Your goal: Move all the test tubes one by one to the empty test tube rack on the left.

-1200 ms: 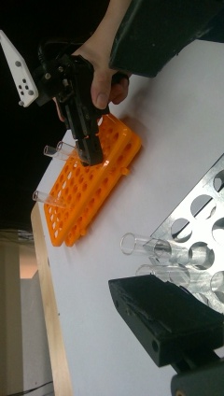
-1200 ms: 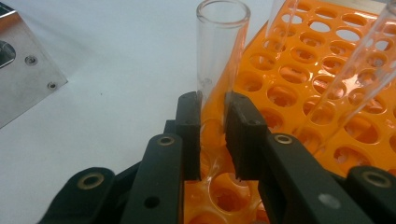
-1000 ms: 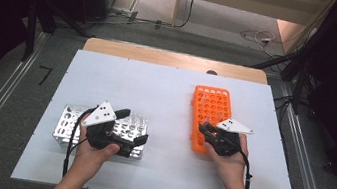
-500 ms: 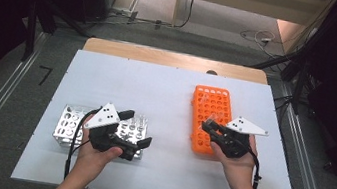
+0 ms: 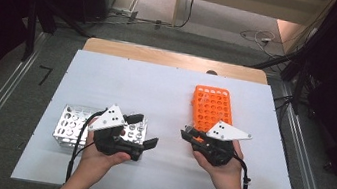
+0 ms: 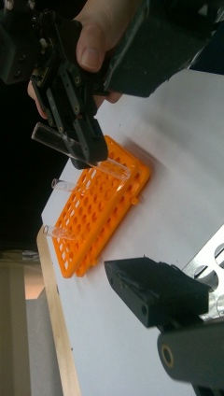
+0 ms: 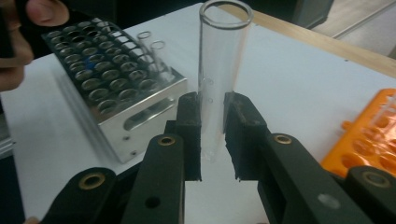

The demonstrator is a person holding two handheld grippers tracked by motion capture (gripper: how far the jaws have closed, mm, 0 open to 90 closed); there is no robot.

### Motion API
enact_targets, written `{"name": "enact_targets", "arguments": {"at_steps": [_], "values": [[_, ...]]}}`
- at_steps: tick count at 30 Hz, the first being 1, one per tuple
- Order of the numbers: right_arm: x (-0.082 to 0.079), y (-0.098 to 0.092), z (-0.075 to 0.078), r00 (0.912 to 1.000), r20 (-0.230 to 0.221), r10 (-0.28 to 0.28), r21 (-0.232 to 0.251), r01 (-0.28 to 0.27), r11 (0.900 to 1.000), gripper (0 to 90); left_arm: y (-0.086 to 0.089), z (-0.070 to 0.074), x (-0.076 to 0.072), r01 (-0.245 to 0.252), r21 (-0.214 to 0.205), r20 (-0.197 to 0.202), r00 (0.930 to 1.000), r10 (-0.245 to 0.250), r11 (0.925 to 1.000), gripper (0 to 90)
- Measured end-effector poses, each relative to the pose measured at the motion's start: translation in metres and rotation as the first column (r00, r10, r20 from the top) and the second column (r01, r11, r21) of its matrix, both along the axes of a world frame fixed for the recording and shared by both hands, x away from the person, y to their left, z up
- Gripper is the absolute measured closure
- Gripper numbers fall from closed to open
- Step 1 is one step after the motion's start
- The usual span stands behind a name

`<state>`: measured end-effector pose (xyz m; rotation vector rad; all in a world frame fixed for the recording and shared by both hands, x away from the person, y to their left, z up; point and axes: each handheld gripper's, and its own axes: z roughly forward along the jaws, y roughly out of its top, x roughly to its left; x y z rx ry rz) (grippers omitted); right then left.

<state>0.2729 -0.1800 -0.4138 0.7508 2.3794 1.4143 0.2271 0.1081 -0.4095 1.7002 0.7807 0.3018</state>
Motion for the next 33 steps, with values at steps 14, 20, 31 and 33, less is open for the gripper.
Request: {"name": "enact_targets", "arguments": {"at_steps": [14,20,31,33], "values": [[-0.017,0.028,-0.002,0.9942,-0.015,0.106,-0.033,-0.107,0.9938,74.4,-0.021,0.004,-0.007,0.036,0.033,0.02,0.9991,-0.037,0.9988,41.4],[-0.025,0.038,-0.002,0.9895,-0.019,0.143,-0.038,-0.144,0.9888,74.4,-0.026,0.004,-0.009,0.061,0.038,0.035,0.9974,-0.063,0.9974,54.0],[-0.033,0.049,-0.001,0.9809,-0.015,0.194,-0.055,-0.194,0.9794,74.4,-0.03,0.005,-0.013,0.093,0.044,0.065,0.9933,-0.096,0.9947,71.3],[-0.033,0.049,-0.001,0.9808,-0.014,0.194,-0.055,-0.195,0.9793,74.4,-0.03,0.005,-0.013,0.092,0.041,0.066,0.9933,-0.095,0.9949,71.9]]}}
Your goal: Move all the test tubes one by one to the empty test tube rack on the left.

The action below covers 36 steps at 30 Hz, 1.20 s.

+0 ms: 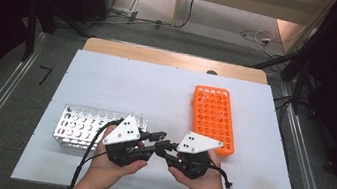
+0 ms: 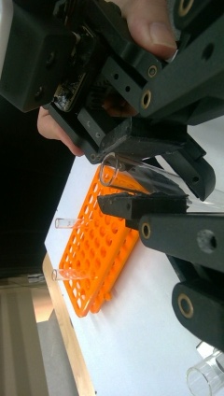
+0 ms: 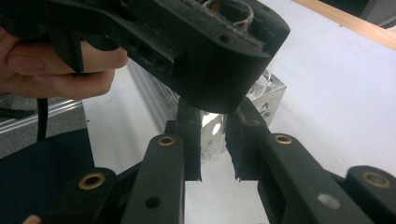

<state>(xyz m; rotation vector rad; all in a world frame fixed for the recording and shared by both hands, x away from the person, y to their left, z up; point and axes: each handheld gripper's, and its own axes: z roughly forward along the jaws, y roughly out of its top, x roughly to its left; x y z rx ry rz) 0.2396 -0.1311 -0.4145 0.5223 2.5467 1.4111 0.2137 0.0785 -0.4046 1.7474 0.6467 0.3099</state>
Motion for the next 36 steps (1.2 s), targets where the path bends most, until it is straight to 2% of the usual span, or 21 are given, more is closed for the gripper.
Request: {"name": "enact_targets", "arguments": {"at_steps": [14,18,23,30,36], "values": [[0.0,-0.001,0.003,0.9999,-0.014,0.007,0.014,-0.007,0.9999,72.9,0.004,0.003,0.0,-0.021,-0.007,0.012,0.9997,0.022,0.9997,75.6],[0.0,-0.001,0.003,0.9996,-0.023,0.017,0.028,-0.016,0.9995,63.5,0.004,0.003,0.0,-0.031,-0.001,0.016,0.9994,0.031,0.9995,75.7],[0.0,-0.003,0.004,0.9998,-0.016,0.016,0.041,-0.015,0.9991,46.5,0.011,0.005,0.001,-0.049,-0.007,0.019,0.9986,0.049,0.9988,75.8],[0.004,-0.011,0.008,0.9989,-0.001,-0.047,0.061,0.047,0.997,22.0,0.024,0.008,0.004,-0.089,-0.003,0.03,0.9956,0.089,0.996,75.8],[0.012,-0.023,0.011,0.9965,-0.015,-0.082,0.085,0.083,0.9929,9.4,0.036,0.012,0.005,-0.122,-0.009,0.038,0.9918,0.122,0.9925,75.9]]}}
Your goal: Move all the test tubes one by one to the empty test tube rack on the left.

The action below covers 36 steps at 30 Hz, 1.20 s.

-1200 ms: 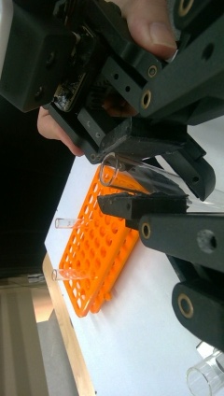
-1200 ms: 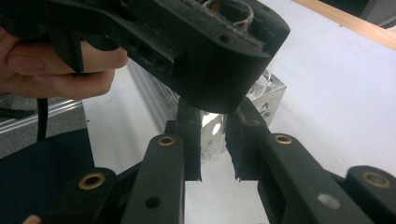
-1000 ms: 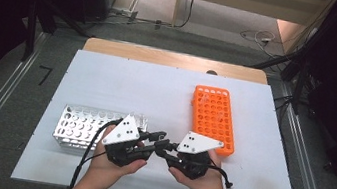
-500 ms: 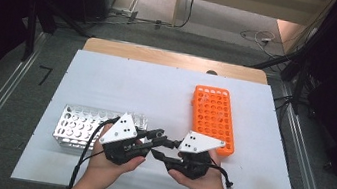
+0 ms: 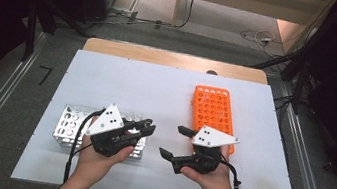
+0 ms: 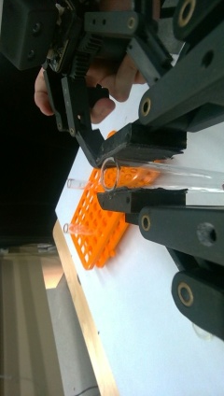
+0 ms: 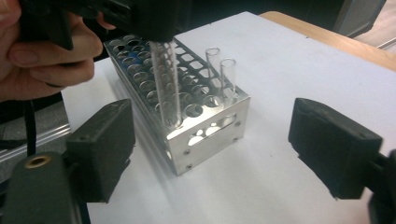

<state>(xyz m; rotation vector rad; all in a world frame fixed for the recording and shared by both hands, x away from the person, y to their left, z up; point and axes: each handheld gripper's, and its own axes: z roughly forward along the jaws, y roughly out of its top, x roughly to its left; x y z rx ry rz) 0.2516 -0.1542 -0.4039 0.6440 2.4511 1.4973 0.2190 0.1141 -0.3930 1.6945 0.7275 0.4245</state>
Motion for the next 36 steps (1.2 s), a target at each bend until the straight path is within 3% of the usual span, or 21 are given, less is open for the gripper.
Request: {"name": "enact_targets", "arguments": {"at_steps": [5,13,22,33,36], "values": [[0.008,-0.013,0.003,0.9994,-0.01,-0.032,0.021,0.032,0.9993,0.9,0.012,0.003,0.001,-0.036,-0.007,0.011,0.9993,0.036,0.9993,75.9],[0.02,-0.035,0.004,0.9977,-0.006,-0.068,0.044,0.068,0.9967,0.0,0.037,0.007,0.005,-0.106,-0.024,0.016,0.9942,0.107,0.9941,75.9],[0.028,-0.053,0.004,0.9931,-0.01,-0.116,0.046,0.117,0.9921,0.0,0.06,0.007,0.009,-0.181,-0.041,0.016,0.9833,0.181,0.9827,75.9],[0.037,-0.071,-0.004,0.9863,-0.009,-0.165,0.033,0.165,0.9858,0.0,0.077,0.004,0.016,-0.25,-0.061,0.016,0.9678,0.251,0.9664,75.9],[0.04,-0.076,-0.005,0.9838,-0.014,-0.179,0.037,0.179,0.9831,0.0,0.079,0.002,0.021,-0.263,-0.05,0.015,0.9643,0.264,0.9634,75.9]]}}
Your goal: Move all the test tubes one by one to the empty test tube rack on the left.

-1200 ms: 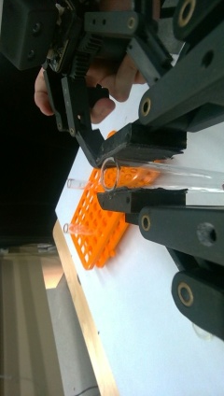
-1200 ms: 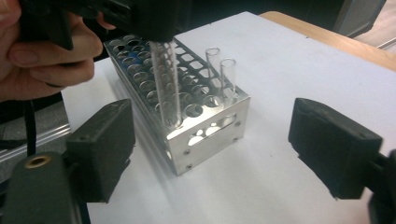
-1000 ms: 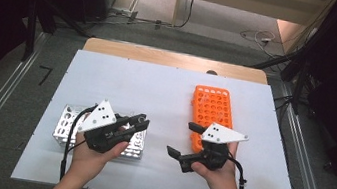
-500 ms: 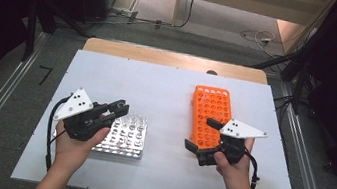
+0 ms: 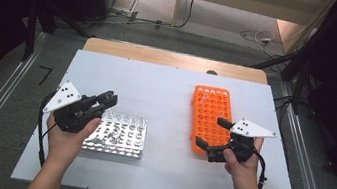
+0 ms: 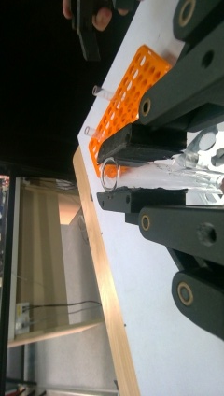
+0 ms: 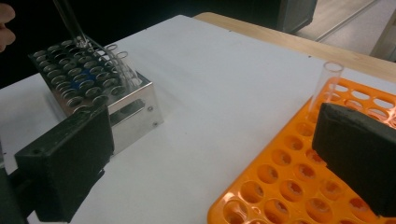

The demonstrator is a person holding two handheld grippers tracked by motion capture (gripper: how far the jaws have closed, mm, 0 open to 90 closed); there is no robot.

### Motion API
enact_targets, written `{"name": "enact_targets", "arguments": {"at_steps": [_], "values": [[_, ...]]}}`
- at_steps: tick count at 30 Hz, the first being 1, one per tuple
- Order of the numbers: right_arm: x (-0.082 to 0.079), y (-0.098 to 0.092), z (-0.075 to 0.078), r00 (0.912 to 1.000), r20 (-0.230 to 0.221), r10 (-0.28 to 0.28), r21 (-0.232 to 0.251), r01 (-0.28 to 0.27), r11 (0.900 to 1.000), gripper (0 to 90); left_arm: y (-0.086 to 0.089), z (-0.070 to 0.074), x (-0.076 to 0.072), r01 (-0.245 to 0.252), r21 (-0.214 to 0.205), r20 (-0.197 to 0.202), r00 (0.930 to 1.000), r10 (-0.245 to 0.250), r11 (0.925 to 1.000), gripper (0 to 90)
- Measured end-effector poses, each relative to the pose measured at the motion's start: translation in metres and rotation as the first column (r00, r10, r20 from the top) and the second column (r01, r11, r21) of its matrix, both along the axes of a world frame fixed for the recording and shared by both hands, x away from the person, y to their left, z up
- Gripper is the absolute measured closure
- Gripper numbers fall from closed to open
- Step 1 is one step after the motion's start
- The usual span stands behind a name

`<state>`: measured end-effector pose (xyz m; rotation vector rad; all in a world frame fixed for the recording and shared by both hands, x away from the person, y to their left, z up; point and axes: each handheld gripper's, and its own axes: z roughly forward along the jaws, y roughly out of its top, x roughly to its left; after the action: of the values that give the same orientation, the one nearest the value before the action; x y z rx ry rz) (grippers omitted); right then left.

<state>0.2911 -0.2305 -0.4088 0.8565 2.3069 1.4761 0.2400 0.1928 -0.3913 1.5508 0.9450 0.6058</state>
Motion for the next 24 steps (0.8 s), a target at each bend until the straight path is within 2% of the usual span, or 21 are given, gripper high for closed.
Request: {"name": "enact_targets", "arguments": {"at_steps": [11,19,24], "values": [[0.004,-0.027,0.0,0.9977,-0.001,-0.068,0.007,0.068,0.9977,0.0,-0.014,-0.015,0.022,-0.003,0.012,-0.037,0.9993,0.004,0.9999,76.0],[0.006,-0.041,0.001,0.9946,-0.002,-0.103,0.021,0.103,0.9944,0.0,-0.022,-0.023,0.028,-0.002,0.022,-0.048,0.9988,0.003,0.9998,75.9],[0.006,-0.045,0.001,0.9934,-0.006,-0.115,0.026,0.115,0.993,0.0,-0.023,-0.029,0.032,0.006,0.01,-0.069,0.9976,-0.005,0.9999,76.0]]}}
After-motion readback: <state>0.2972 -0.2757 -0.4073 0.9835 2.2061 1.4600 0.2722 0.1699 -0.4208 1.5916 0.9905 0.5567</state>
